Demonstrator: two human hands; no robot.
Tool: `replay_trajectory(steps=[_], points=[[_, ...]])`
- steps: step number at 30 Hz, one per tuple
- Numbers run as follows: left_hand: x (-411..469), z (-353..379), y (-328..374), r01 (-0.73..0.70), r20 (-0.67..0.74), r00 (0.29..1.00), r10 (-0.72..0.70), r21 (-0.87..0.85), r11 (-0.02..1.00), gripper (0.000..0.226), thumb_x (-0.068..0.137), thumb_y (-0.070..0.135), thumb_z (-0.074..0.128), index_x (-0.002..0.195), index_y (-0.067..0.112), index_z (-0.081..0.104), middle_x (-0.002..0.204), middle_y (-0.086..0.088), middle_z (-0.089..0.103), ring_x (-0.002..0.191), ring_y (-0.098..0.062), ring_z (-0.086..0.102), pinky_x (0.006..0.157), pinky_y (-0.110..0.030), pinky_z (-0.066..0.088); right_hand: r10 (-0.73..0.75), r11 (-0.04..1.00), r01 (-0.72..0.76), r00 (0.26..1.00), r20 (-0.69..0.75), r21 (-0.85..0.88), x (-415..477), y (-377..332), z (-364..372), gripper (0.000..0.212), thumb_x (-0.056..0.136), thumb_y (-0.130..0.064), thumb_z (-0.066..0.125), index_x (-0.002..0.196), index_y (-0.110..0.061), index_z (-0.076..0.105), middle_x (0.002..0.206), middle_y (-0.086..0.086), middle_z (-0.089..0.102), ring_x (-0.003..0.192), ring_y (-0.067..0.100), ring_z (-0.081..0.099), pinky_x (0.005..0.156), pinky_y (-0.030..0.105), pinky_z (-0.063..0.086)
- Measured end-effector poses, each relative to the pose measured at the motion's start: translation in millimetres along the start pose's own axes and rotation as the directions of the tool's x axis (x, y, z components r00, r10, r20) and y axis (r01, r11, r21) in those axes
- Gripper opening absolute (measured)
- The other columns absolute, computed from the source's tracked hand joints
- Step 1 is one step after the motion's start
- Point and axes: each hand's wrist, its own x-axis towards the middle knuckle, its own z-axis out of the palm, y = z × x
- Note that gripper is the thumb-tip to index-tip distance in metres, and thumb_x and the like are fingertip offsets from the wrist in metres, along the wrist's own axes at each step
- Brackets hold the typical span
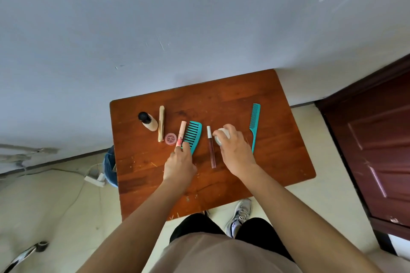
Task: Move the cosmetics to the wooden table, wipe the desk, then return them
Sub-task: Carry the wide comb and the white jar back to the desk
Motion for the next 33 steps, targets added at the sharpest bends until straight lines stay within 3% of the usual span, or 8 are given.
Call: replay_trajectory(steps=[4,8,12,18,23,27,31,33], points=[[-9,-1,2,0.071,-0.053,0.996,-0.073,-0.034,0.997,0.074,0.087,0.025,0.069,0.146,0.018,0.025,0.135,-0.007,0.053,0.122,-0.023,0.056,0.088,-0.036,0.056,0.027,0.996,-0.024,0.999,-0.036,0.089,-13,8,-5,0.052,0.089,-0.025,0.071,0.131,-0.035,0.041,0.136,0.001,0.038,0.116,0.021,0.051,0.084,0.026,0.056],[-33,-9,10,0.081,-0.186,0.976,-0.11,-0.155,0.984,0.057,0.089,0.021,0.066,0.138,0.017,0.039,0.12,-0.006,0.061,0.099,-0.02,0.063,0.073,-0.032,0.059,0.058,0.97,-0.011,0.98,-0.19,0.242,-31,26,-23,0.04,0.092,-0.026,0.067,0.125,-0.029,0.046,0.127,0.003,0.044,0.114,0.02,0.054,0.08,0.024,0.056],[-54,-34,39,-0.07,-0.377,0.925,-0.045,-0.287,0.955,0.029,0.091,0.011,0.063,0.117,0.012,0.052,0.109,-0.007,0.061,0.079,-0.013,0.057,0.059,-0.018,0.048,0.101,0.956,0.004,0.935,-0.341,0.294,-42,48,-56,0.041,0.092,-0.03,0.067,0.127,-0.028,0.047,0.128,0.006,0.048,0.107,0.02,0.057,0.074,0.019,0.054],[-57,-94,115,-0.353,-0.562,0.806,0.185,-0.207,0.912,0.029,0.092,0.018,0.063,0.118,0.017,0.053,0.115,-0.006,0.06,0.09,-0.019,0.064,0.057,-0.015,0.045,0.254,0.944,-0.107,0.839,-0.481,0.311,-59,94,-118,0.048,0.093,-0.036,0.063,0.133,-0.035,0.036,0.129,0.0,0.041,0.105,0.015,0.058,0.067,0.014,0.05],[-54,-128,186,-0.628,-0.576,0.656,0.488,-0.058,0.776,0.027,0.092,0.026,0.061,0.117,0.021,0.053,0.115,-0.002,0.059,0.087,-0.021,0.064,0.06,-0.029,0.057,0.429,0.899,-0.254,0.673,-0.602,0.357,-111,132,-151,0.043,0.096,-0.036,0.058,0.135,-0.033,0.039,0.133,0.003,0.037,0.105,0.019,0.057,0.073,0.031,0.06],[-71,-123,244,-0.835,-0.506,0.43,0.748,0.091,0.542,0.023,0.093,0.029,0.058,0.113,0.017,0.056,0.111,-0.005,0.06,0.084,-0.021,0.064,0.056,-0.02,0.048,0.583,0.81,-0.408,0.476,-0.658,0.422,-185,153,-159,0.043,0.096,-0.035,0.059,0.134,-0.032,0.041,0.131,0.002,0.039,0.102,0.019,0.056,0.071,0.033,0.058],[-117,-89,303,-0.936,-0.388,0.261,0.884,0.124,0.33,0.02,0.094,0.037,0.056,0.111,0.026,0.049,0.111,-0.003,0.059,0.096,-0.021,0.064,0.06,-0.014,0.047,0.687,0.69,-0.539,0.278,-0.672,0.483,-284,170,-153,0.042,0.095,-0.034,0.058,0.135,-0.032,0.043,0.131,0.0,0.04,0.108,0.023,0.054,0.07,0.035,0.055],[-149,-66,331,-0.967,-0.328,0.182,0.927,0.112,0.229,0.022,0.095,0.038,0.055,0.112,0.026,0.048,0.113,-0.003,0.058,0.099,-0.023,0.063,0.064,-0.025,0.055,0.712,0.635,-0.593,0.201,-0.673,0.495,-335,179,-147,0.041,0.096,-0.036,0.055,0.135,-0.032,0.043,0.131,0.0,0.039,0.109,0.023,0.053,0.069,0.036,0.055]])
